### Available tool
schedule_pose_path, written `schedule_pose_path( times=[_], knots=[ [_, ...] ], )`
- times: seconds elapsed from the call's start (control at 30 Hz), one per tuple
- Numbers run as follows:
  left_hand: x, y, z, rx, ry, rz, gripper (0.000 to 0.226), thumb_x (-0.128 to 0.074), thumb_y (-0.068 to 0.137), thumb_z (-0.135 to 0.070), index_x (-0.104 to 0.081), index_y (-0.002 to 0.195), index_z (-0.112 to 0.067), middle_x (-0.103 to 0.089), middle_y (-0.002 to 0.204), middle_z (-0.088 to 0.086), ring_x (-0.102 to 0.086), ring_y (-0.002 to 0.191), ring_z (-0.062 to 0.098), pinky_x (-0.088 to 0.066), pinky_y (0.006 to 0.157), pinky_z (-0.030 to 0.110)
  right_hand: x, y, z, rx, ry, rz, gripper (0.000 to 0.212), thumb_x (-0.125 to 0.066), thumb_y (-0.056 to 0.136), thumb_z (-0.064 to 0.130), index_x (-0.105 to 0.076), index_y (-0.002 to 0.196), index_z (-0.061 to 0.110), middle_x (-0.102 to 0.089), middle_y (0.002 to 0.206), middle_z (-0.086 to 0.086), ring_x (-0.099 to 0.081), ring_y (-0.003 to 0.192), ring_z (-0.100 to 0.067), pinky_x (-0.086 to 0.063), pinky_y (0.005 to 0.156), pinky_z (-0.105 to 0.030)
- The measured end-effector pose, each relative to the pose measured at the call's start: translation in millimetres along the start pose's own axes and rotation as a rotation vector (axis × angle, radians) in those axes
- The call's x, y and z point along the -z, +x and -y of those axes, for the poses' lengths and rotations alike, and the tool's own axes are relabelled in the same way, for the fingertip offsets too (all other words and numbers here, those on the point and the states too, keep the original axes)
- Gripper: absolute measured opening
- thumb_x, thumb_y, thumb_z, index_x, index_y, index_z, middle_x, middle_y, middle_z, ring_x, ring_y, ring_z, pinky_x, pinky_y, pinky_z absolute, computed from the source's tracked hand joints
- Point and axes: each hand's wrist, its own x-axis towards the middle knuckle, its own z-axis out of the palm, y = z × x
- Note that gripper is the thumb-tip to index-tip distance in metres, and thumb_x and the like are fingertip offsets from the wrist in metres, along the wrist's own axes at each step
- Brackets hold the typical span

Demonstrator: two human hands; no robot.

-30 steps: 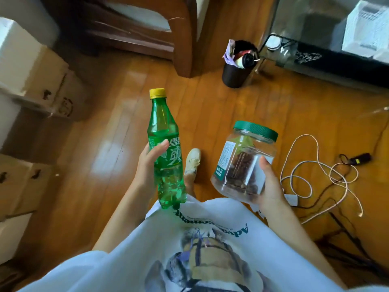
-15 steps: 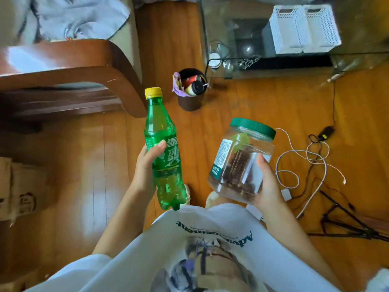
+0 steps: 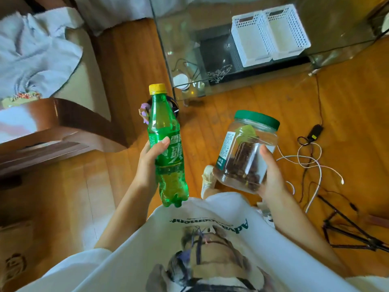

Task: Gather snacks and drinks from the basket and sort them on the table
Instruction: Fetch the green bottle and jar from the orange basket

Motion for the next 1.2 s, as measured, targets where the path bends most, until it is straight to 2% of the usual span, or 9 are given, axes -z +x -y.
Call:
schedule_pose_path(
  times=[0.23,0.4,0.57,0.8,0.87,0.93,1.0,1.07,1.2],
  knots=[
    [-61,69,-44,-0.048,-0.011,0.014,0.055,-0.062,0.065,-0.043,-0.057,0.108,-0.008,-0.055,0.087,0.013,-0.056,0.075,0.026,-0.050,0.065,0.036,5,68,91,0.015,-0.100,0.060,0.061,-0.059,0.071,0.046,-0.054,0.124,0.017,-0.068,0.110,-0.007,-0.066,0.102,-0.025,-0.057,0.075,-0.036],
    [-74,111,-66,-0.035,-0.058,-0.045,0.057,-0.062,0.064,-0.042,-0.058,0.110,-0.010,-0.058,0.090,0.011,-0.058,0.075,0.024,-0.050,0.065,0.035,0,113,129,-0.029,-0.116,0.060,0.054,-0.052,0.075,0.044,-0.054,0.123,0.020,-0.069,0.111,-0.005,-0.068,0.099,-0.021,-0.058,0.072,-0.034],
    [-82,167,-91,-0.027,-0.096,-0.070,0.057,-0.062,0.064,-0.044,-0.060,0.111,-0.011,-0.057,0.097,0.017,-0.059,0.082,0.026,-0.051,0.068,0.035,-17,165,167,-0.039,-0.117,0.078,0.040,-0.056,0.076,0.042,-0.059,0.111,0.023,-0.075,0.095,0.001,-0.072,0.088,-0.017,-0.058,0.063,-0.030],
    [-94,277,-139,0.010,-0.114,-0.045,0.094,-0.070,0.055,-0.067,-0.054,0.125,-0.007,-0.063,0.100,0.010,-0.060,0.088,0.026,-0.050,0.075,0.039,-68,267,231,-0.105,-0.228,0.079,0.080,-0.073,0.053,0.066,-0.057,0.120,0.025,-0.072,0.107,0.002,-0.068,0.101,-0.020,-0.058,0.074,-0.036],
    [-98,311,-159,0.038,-0.115,-0.052,0.086,-0.070,0.056,-0.066,-0.058,0.122,-0.011,-0.067,0.099,0.006,-0.063,0.087,0.022,-0.051,0.075,0.037,-80,296,250,-0.135,-0.263,0.035,0.069,-0.070,0.057,0.063,-0.062,0.116,0.028,-0.072,0.107,0.001,-0.068,0.101,-0.021,-0.058,0.071,-0.035],
    [-101,343,-177,0.031,-0.111,-0.064,0.067,-0.065,0.063,-0.057,-0.061,0.116,-0.015,-0.068,0.095,0.004,-0.064,0.083,0.019,-0.052,0.073,0.036,-96,326,267,-0.131,-0.285,0.013,0.072,-0.077,0.053,0.056,-0.063,0.116,0.024,-0.070,0.112,-0.004,-0.066,0.105,-0.025,-0.056,0.077,-0.036],
    [-102,375,-192,-0.001,-0.081,-0.085,0.054,-0.066,0.064,-0.049,-0.063,0.109,-0.019,-0.067,0.089,0.001,-0.064,0.080,0.018,-0.053,0.070,0.034,-109,358,281,-0.054,-0.303,0.003,0.073,-0.080,0.056,0.041,-0.056,0.121,0.019,-0.067,0.116,-0.006,-0.062,0.110,-0.028,-0.052,0.086,-0.040],
    [-102,408,-204,-0.014,-0.031,-0.134,0.055,-0.071,0.059,-0.044,-0.061,0.107,-0.020,-0.068,0.091,0.000,-0.066,0.081,0.016,-0.053,0.068,0.030,-119,389,291,0.022,-0.368,-0.029,0.071,-0.078,0.058,0.027,-0.048,0.122,0.023,-0.065,0.114,0.002,-0.060,0.110,-0.024,-0.051,0.083,-0.036],
    [-96,477,-209,-0.016,0.124,-0.207,0.059,-0.082,0.053,-0.029,-0.055,0.104,-0.023,-0.067,0.096,-0.003,-0.068,0.084,0.010,-0.054,0.069,0.024,-133,454,295,0.031,-0.525,-0.084,0.100,-0.085,0.053,0.020,-0.027,0.133,0.033,-0.049,0.125,0.010,-0.053,0.108,-0.006,-0.048,0.083,-0.022]
  ],
)
